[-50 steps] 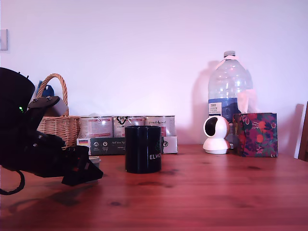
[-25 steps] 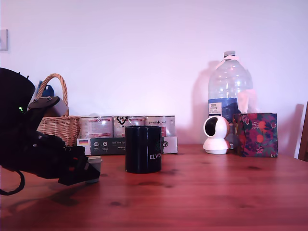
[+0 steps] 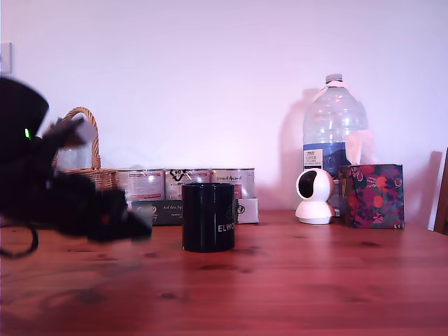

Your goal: Pick up the coffee capsules from the table one by one and drop them inside the nearest coffee cup

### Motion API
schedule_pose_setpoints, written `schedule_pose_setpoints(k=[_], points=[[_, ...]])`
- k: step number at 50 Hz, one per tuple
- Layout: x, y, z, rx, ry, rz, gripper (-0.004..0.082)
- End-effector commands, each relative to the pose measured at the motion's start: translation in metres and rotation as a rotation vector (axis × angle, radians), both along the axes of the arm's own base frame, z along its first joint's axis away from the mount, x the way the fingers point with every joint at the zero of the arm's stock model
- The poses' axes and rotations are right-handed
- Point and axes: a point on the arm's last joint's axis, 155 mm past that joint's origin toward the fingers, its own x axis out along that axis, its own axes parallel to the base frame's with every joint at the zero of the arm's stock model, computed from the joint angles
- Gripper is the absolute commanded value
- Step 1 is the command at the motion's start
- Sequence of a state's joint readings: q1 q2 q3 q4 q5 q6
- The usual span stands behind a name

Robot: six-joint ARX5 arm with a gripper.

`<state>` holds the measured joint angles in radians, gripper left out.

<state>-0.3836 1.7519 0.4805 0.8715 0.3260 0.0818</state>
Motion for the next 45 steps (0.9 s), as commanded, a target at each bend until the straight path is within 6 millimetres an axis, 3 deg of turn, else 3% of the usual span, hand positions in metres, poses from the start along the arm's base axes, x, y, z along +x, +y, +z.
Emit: schedule_pose_setpoints(k=[1, 13, 24, 45], points=[[-0.002, 0.0, 0.015, -0.012, -0.022, -0.007, 0.011], [-0.009, 0.003, 0.059, -0.034, -0.077, -0.006, 0.011], [-0.016, 0.006, 0.08, -0.04, -0.099, -0.005, 0.011], [-0.015, 0.006, 0.071, 0.002, 0.009, -0.003, 0.011]])
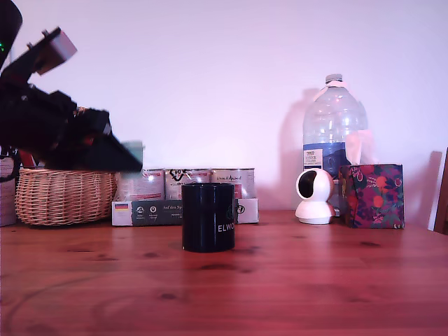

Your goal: Pick up the coffee capsules from the table one by one and drop them inside the nearest coffee cup

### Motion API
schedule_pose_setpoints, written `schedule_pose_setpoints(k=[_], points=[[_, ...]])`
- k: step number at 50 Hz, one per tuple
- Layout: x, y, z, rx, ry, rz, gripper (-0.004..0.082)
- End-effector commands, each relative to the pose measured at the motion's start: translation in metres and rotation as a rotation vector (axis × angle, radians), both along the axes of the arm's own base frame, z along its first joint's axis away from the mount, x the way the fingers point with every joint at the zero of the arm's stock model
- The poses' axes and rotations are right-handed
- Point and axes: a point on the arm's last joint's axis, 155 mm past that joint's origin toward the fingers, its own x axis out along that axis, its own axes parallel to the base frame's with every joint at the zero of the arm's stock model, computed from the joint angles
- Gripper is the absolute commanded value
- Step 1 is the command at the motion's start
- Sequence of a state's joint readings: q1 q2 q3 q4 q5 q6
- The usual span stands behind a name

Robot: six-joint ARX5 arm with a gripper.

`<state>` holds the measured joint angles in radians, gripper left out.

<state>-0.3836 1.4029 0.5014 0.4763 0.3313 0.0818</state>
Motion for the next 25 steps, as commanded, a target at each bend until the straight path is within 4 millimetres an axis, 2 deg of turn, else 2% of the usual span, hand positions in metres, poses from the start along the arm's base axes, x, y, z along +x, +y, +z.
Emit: schedule_pose_setpoints(k=[1, 25], points=[[0.009, -0.003, 0.014, 0.0, -0.003, 0.003, 0.011], [0.034, -0.023, 0.053, 0.075, 0.092, -0.018, 0.011]])
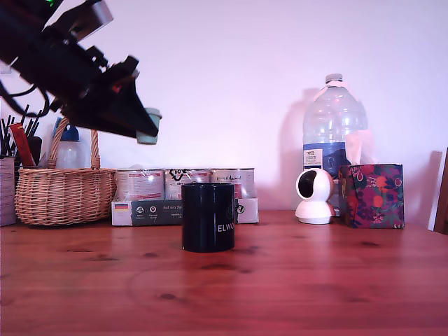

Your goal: Pick up the coffee capsules from the table one by one and drop them inside the nearest coffee cup

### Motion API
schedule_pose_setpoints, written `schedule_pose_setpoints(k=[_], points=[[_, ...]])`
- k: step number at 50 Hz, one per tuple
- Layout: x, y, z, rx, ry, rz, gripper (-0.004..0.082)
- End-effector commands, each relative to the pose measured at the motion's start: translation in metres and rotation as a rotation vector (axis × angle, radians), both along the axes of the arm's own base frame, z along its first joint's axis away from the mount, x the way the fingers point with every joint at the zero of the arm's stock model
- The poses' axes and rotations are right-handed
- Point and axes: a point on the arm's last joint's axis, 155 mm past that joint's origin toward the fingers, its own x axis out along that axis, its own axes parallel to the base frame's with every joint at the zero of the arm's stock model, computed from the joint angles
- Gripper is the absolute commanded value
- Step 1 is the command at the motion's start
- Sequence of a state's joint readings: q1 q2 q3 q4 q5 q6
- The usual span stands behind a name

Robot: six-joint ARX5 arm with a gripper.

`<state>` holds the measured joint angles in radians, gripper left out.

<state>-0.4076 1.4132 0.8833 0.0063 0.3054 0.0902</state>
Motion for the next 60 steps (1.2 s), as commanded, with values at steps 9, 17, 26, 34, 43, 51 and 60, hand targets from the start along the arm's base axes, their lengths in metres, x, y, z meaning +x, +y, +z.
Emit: schedule_pose_setpoints(k=[9, 17, 26, 34, 43, 51, 60], points=[[0.02, -0.018, -0.011, 0.04, 0.032, -0.023, 0.011], [0.036, -0.03, -0.015, 0.056, 0.05, -0.03, 0.011], [0.052, -0.045, -0.013, 0.079, 0.057, -0.051, 0.011], [0.065, -0.058, -0.011, 0.091, 0.068, -0.063, 0.011], [0.075, -0.067, -0.015, 0.109, 0.081, -0.069, 0.011], [0.078, -0.072, -0.027, 0.128, 0.116, -0.074, 0.011], [0.079, -0.072, -0.03, 0.13, 0.123, -0.07, 0.011]])
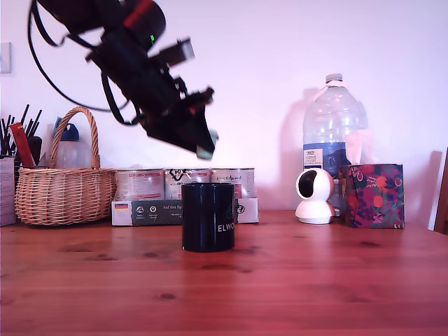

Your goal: Pick up the coffee capsules from the table one by one and drop them inside the nearest coffee cup

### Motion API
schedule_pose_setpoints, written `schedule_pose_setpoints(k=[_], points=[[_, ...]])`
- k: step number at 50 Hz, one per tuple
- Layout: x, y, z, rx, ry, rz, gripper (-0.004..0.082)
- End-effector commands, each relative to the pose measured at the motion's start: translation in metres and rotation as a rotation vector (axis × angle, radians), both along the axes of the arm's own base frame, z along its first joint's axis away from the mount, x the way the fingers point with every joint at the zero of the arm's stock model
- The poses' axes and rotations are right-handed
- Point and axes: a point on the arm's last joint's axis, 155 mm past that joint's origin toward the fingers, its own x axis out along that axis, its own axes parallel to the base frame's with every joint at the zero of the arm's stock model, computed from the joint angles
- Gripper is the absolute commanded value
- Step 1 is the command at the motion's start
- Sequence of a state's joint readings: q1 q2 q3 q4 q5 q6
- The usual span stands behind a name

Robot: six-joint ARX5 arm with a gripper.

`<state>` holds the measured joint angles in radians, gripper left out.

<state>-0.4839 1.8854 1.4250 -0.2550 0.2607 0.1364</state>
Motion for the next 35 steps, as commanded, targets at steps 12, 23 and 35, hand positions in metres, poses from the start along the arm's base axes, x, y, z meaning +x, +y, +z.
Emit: schedule_pose_setpoints(k=[12, 23, 35], points=[[-0.0057, 0.001, -0.0083, 0.023, 0.038, -0.005, 0.011], [-0.005, 0.0005, -0.0074, 0.02, 0.034, -0.005, 0.011], [-0.0038, 0.0002, -0.0061, 0.017, 0.028, -0.005, 0.011]])
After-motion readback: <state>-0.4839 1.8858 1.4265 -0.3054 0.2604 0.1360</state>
